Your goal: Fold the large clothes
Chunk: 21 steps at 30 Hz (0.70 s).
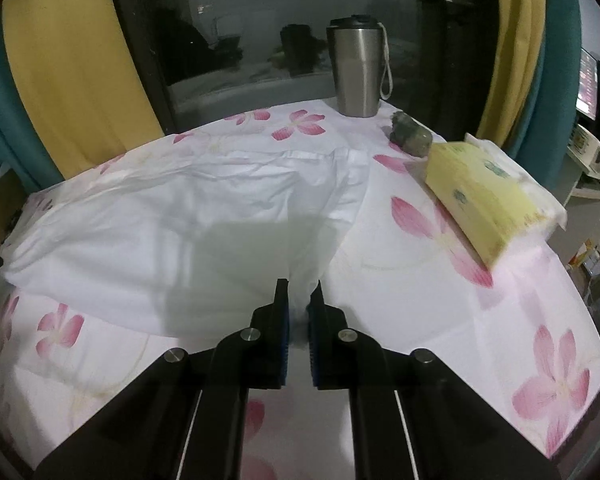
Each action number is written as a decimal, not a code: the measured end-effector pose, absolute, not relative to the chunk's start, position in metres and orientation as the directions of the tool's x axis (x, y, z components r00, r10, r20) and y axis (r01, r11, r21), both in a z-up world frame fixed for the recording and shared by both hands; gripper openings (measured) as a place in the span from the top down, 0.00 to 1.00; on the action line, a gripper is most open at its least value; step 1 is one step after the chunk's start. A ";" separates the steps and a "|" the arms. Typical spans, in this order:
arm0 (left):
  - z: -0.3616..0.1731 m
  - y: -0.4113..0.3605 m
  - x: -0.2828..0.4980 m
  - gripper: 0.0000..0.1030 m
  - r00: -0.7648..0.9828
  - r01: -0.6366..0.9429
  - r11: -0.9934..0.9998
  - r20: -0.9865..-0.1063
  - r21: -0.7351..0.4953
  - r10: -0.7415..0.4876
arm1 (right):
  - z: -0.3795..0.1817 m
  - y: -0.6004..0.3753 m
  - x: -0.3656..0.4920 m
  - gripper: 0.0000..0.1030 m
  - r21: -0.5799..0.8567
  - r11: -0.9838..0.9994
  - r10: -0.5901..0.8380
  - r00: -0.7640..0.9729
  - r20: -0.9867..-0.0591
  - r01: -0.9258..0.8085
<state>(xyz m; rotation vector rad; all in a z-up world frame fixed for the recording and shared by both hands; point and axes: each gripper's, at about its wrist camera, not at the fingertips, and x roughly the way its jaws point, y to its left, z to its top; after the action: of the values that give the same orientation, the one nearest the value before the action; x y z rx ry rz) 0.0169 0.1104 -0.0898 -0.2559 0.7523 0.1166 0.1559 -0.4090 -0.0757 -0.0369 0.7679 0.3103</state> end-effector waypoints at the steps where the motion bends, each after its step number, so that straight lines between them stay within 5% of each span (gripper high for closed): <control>1: -0.088 0.108 0.013 0.96 0.726 -0.192 0.963 -0.688 -0.188 0.010 | -0.076 -0.410 0.152 0.93 0.079 0.955 0.260 0.675 -0.690 -0.287; 21: -0.117 0.090 -0.017 0.96 0.668 -0.197 0.959 -0.744 -0.204 -0.021 | -0.107 -0.423 0.097 0.92 0.064 0.977 0.187 0.671 -0.718 -0.205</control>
<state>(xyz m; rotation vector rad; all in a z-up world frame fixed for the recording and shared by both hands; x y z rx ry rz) -0.0165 0.0903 -0.1172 -0.2783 0.8362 0.1009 0.0970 -0.4234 -0.1067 -0.0230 0.8061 0.2211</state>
